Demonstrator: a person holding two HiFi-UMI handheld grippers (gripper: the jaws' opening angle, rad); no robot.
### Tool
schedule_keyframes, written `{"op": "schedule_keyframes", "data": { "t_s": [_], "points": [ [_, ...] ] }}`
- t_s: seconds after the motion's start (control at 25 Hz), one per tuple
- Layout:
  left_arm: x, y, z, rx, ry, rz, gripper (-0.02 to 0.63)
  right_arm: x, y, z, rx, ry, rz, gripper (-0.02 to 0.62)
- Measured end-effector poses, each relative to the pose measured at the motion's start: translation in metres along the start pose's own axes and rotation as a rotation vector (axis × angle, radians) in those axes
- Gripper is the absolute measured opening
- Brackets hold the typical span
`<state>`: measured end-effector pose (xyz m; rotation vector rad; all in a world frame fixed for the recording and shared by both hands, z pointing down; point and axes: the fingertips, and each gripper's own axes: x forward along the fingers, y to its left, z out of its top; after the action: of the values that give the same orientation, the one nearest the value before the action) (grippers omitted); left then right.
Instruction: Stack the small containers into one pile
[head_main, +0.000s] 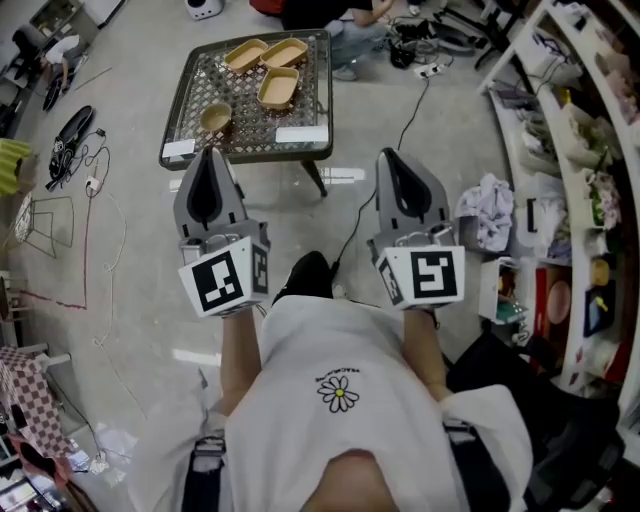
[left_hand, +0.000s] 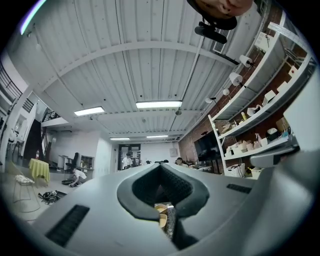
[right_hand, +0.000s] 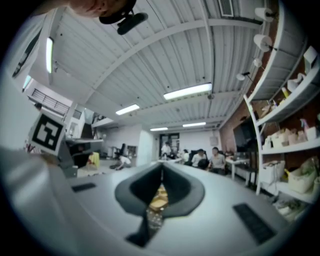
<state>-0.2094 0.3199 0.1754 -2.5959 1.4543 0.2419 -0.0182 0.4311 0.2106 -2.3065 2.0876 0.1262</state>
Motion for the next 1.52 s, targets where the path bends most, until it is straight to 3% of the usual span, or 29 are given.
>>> {"op": "schedule_keyframes", "data": {
  "t_s": [0.32, 0.84, 1.12, 1.52],
  "points": [
    [0.019, -0.014, 0.004, 0.030, -0.018, -0.004, 0.018, 0.003, -0.011, -0.002, -0.033, 0.015, 0.056, 0.032],
    [0.076, -0.003, -0.018, 0.000, -0.025, -0.013, 0.018, 0.055, -0.024, -0.013, -0.055, 0.023, 0.037, 0.032],
    [0.137, 0.021, -0.047, -0.002, 0.008, -0.007, 0.018, 0.120, -0.036, -0.025, -0.071, 0.045, 0.030, 0.032],
    [0.283, 0.079, -0.092, -0.017, 0.064, 0.001, 0.018, 0.270, -0.046, -0.023, -0.084, 0.075, 0.049, 0.032]
  ]
}}
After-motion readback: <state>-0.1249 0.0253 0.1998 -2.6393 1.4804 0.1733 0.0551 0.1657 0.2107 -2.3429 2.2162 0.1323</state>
